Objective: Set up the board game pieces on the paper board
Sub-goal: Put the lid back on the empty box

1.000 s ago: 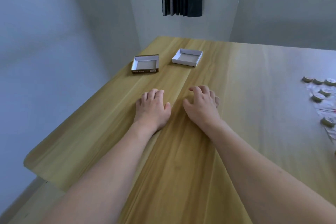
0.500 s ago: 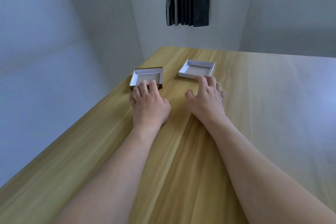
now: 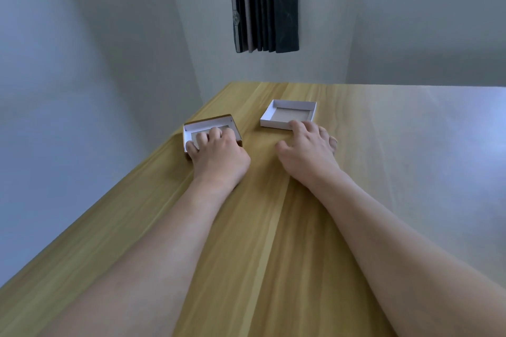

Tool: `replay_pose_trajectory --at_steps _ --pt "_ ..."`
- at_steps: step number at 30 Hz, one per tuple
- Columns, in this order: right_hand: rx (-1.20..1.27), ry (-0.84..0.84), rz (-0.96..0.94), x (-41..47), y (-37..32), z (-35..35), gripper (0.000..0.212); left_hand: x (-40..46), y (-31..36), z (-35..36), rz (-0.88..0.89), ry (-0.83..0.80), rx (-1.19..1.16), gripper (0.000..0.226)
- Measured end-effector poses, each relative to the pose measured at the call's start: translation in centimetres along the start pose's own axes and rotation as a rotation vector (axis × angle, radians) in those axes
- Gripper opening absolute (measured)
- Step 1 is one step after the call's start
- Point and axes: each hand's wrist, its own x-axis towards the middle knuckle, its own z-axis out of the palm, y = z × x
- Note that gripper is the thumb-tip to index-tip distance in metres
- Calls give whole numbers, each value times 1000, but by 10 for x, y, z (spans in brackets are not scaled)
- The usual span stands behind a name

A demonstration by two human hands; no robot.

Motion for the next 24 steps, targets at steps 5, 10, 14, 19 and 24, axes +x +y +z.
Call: replay_pose_trajectory --at_steps 5,10,14,19,24 --pt "-52 -18 -24 7 4 3 62 5 2 3 92 38 -108 21" --pt "-65 -47 11 16 13 -5 63 2 2 5 206 116 -177 18" --pt "-76 -35 -50 10 10 -3 47 4 0 2 234 306 -317 18" --pt "-72 -18 -129 11 9 -3 41 14 -17 -33 56 716 -802 20" --pt "87 -18 -228 14 8 2 36 38 -30 -49 -541 531 -1636 20"
